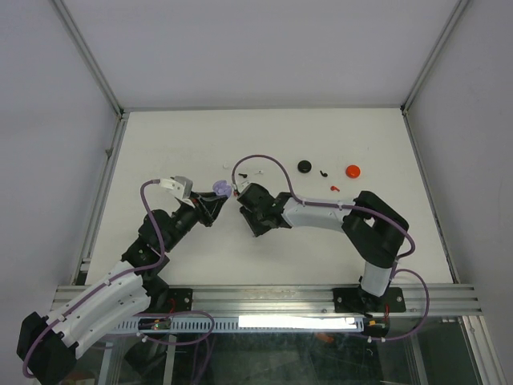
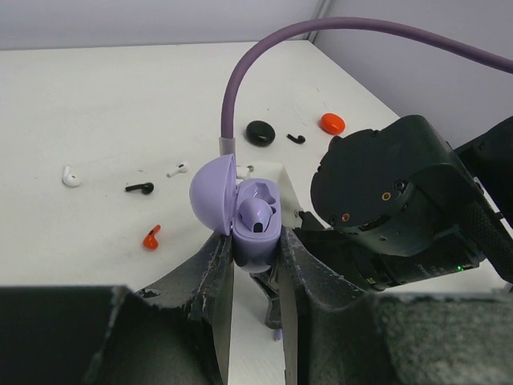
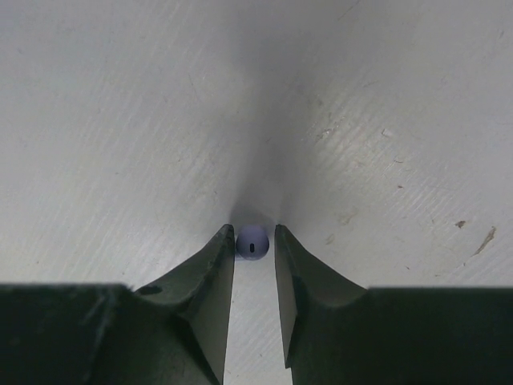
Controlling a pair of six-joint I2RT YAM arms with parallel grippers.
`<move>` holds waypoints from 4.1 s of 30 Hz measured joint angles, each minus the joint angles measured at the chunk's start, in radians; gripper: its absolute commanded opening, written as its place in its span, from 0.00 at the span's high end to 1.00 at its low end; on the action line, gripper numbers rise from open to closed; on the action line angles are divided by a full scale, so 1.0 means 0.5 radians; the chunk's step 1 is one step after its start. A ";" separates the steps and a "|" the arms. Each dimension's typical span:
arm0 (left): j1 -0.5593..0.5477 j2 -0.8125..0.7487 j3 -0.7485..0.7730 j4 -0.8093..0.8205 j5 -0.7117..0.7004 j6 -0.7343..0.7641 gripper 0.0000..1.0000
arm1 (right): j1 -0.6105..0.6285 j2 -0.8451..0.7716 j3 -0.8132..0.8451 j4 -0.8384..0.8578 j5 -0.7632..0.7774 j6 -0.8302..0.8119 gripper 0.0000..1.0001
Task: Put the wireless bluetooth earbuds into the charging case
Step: Pick up the earbud from the center of the board, then place the earbud in the charging case.
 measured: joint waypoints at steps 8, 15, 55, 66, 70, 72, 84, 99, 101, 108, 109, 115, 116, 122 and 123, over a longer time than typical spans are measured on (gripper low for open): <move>0.000 0.031 0.000 0.002 0.006 -0.005 0.98 | 0.036 0.028 0.067 -0.156 0.055 -0.034 0.77; 0.001 0.043 0.000 0.016 0.029 -0.018 0.97 | 0.038 0.013 0.072 -0.214 0.063 -0.078 0.86; 0.000 0.319 0.095 0.584 1.038 0.016 0.93 | 0.099 -1.771 -0.642 1.013 -0.375 -1.591 0.97; 0.001 0.320 0.112 0.713 1.192 -0.031 0.93 | 0.139 -1.771 -0.759 1.289 -0.584 -1.723 0.98; 0.000 0.319 0.116 0.729 1.205 -0.045 0.93 | 0.145 -1.767 -0.771 1.334 -0.594 -1.747 0.98; 0.001 0.319 0.117 0.739 1.213 -0.050 0.93 | 0.149 -1.764 -0.774 1.361 -0.595 -1.752 0.98; 0.001 0.327 0.121 0.820 1.225 -0.147 0.92 | 0.175 -1.762 -0.803 1.418 -0.635 -1.772 0.97; 0.000 0.345 0.120 0.867 1.167 -0.271 0.92 | 0.175 -1.767 -0.803 1.425 -0.653 -1.772 0.92; 0.000 0.345 0.117 0.875 1.163 -0.278 0.92 | 0.175 -1.775 -0.803 1.419 -0.654 -1.772 0.92; -0.002 0.339 0.074 0.964 1.138 -0.306 0.92 | 0.176 -1.798 -0.803 1.377 -0.668 -1.762 0.75; -0.002 0.340 0.067 0.968 1.138 -0.306 0.92 | 0.176 -1.798 -0.803 1.369 -0.664 -1.745 0.73; 0.000 0.343 0.064 0.991 1.130 -0.297 0.92 | 0.183 -1.791 -0.803 1.305 -0.659 -1.672 0.63; 0.000 0.343 0.064 0.990 1.130 -0.292 0.92 | 0.183 -1.789 -0.803 1.302 -0.658 -1.665 0.61; 0.000 0.341 0.064 0.948 1.116 -0.236 0.92 | 0.188 -1.786 -0.800 1.257 -0.630 -1.608 0.48; 0.000 0.339 0.064 0.938 1.110 -0.222 0.92 | 0.189 -1.786 -0.799 1.243 -0.618 -1.589 0.45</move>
